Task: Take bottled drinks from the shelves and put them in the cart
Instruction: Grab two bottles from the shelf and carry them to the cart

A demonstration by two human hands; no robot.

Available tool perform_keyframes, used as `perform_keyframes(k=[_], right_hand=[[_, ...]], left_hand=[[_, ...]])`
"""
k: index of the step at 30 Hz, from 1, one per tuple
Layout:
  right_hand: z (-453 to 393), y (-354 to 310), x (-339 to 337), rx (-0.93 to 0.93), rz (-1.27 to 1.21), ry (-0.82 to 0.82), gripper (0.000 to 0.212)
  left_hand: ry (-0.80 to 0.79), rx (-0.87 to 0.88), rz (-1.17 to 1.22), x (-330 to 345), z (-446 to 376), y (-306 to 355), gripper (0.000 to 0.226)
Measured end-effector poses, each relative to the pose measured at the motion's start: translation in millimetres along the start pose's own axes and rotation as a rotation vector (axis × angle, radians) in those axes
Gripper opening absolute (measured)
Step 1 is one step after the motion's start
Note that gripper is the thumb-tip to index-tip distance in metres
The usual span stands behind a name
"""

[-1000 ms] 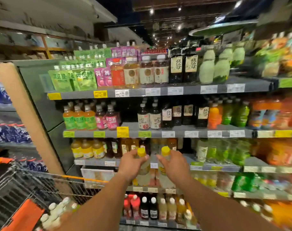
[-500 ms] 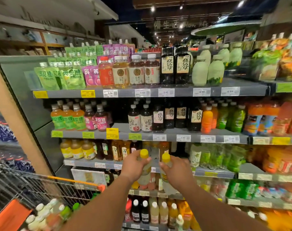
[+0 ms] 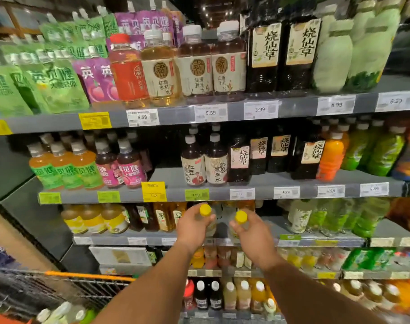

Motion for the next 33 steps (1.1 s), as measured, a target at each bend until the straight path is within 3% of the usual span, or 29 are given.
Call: perform_keyframes(k=[9, 19, 22, 24, 28, 33], right_hand=[[-47, 21, 53, 0.088, -0.100, -0.034, 0.048], [-84, 32, 79, 0.128, -0.014, -0.040, 0.043], [-94, 31, 83, 0.134, 0.071, -0.029, 0.030], [-101, 30, 84, 0.156, 0.112, -0.030, 0.024], [-120, 32, 85, 0.278, 0.279, -0.065, 0.041], [-125, 31, 89, 0.256, 0.332, -0.051, 0.032]], left_hand=[[-0.006, -0.107, 0.081, 36, -30, -48, 0.040], [-0.043, -0.115, 0.020, 51, -76, -69, 0.010], [-0.044, -0.140, -0.032, 55, -84, -74, 0.010], [-0.042, -0.172, -0.070, 56, -89, -77, 0.014], [-0.041, -0.233, -0.129, 60, -100, -77, 0.021], [0.049, -0.196, -0.186, 57, -101, -77, 0.042]])
Point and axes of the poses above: each hand's wrist, its own z-axis away from the middle knuckle, its own x-axis out of the palm, y = z × x, the point moved 9 cm from there along -z, towards the middle knuckle, and after that the axes turned 6 degrees about x, right-handed, at the moved point
